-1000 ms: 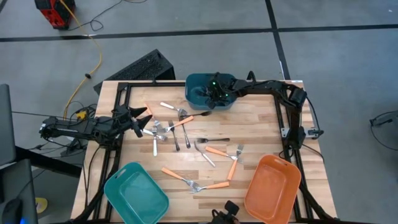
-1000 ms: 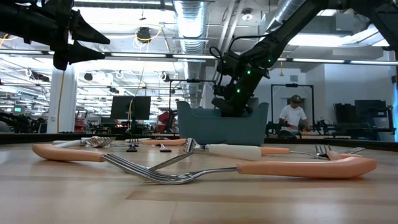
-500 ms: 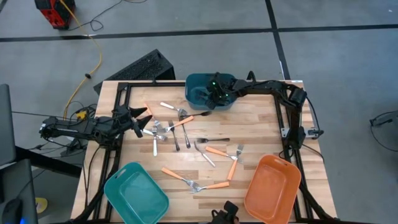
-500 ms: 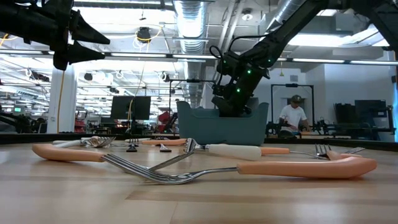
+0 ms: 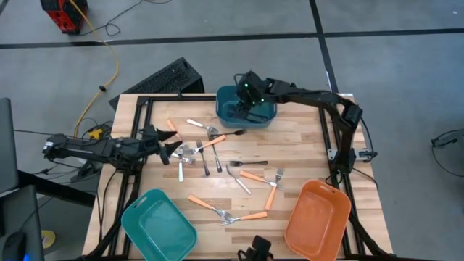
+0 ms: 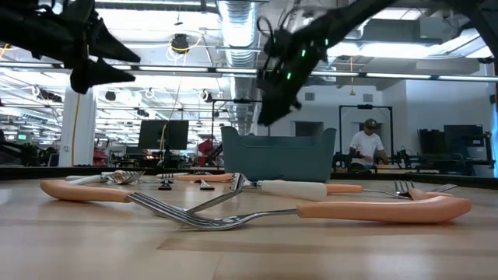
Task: Sort silverware by color (type)
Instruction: Put the orange fork into the orange bin
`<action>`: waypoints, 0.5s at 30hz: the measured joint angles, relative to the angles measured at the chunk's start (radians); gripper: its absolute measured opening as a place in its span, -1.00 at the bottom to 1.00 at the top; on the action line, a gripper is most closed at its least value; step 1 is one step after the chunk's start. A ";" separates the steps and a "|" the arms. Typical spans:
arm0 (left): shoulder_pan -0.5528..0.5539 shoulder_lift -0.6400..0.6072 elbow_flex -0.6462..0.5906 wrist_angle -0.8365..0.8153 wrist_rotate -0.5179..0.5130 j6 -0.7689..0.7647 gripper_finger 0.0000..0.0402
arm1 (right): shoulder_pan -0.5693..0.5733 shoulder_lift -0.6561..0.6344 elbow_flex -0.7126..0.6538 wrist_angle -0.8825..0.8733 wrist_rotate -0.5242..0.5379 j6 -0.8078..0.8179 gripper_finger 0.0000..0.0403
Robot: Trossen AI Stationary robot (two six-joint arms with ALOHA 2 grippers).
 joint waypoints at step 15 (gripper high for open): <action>0.013 0.538 0.262 -0.066 0.069 0.135 0.30 | 0.092 -0.242 0.128 -0.378 0.003 -0.013 -0.09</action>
